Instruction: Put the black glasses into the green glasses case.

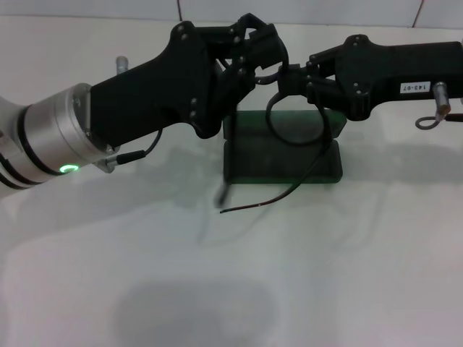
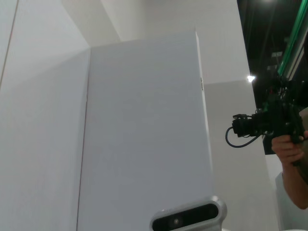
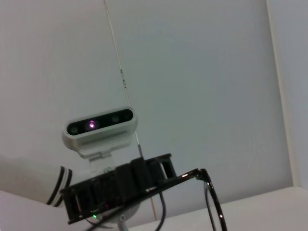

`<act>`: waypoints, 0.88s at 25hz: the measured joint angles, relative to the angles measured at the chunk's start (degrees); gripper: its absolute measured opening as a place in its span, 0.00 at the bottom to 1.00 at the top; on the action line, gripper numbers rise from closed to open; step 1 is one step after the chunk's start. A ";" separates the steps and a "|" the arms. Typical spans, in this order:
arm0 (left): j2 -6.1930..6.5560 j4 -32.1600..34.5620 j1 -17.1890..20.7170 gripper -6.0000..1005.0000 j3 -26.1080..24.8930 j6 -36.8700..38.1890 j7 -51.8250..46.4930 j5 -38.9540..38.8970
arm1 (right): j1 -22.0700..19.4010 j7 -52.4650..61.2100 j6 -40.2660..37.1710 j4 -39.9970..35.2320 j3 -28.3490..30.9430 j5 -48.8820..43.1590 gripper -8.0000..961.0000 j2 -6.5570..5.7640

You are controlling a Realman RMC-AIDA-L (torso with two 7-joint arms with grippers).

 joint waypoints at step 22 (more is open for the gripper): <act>-0.18 -1.44 -0.92 0.04 0.63 -0.76 -0.12 -0.18 | 0.79 -1.87 -3.66 2.94 -0.16 3.05 0.06 0.13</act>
